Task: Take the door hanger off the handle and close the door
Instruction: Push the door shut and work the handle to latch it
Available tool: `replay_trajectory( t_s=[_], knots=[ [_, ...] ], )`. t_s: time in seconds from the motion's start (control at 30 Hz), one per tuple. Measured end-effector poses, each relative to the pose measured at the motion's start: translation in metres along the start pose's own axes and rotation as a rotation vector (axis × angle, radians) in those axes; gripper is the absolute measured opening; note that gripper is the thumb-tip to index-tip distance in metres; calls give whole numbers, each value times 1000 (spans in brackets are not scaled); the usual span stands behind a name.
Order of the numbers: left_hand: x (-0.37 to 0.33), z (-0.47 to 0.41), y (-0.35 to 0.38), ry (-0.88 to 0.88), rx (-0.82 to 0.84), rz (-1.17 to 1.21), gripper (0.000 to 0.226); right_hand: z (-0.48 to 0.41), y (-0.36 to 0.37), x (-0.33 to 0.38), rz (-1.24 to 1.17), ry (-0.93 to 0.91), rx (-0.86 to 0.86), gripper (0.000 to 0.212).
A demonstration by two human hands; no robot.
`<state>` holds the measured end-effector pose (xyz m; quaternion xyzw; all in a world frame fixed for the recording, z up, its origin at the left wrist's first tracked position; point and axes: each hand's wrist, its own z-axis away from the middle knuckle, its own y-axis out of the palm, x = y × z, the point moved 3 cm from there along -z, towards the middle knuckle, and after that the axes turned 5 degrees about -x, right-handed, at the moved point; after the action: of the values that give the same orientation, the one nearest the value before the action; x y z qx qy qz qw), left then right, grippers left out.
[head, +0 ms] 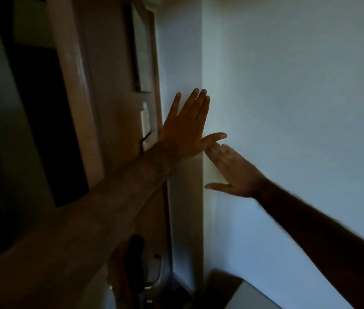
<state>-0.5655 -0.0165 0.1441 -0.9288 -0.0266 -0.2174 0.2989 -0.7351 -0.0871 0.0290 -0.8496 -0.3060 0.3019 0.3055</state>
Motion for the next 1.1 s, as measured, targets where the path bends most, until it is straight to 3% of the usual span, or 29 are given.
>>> replay_trajectory(
  t_s=[0.27,0.47,0.8,1.1],
  knots=[
    [41,140,13,-129,387,-149,109,-1,127,128,-345,-223,110,113],
    [32,191,38,187,454,-423,101,24,192,183,-426,-225,239,116],
    [90,224,58,155,504,-558,107,44,277,267,-533,-271,458,115],
    [189,282,94,192,563,-757,104,-10,314,351,-555,-140,519,104]
  ],
)
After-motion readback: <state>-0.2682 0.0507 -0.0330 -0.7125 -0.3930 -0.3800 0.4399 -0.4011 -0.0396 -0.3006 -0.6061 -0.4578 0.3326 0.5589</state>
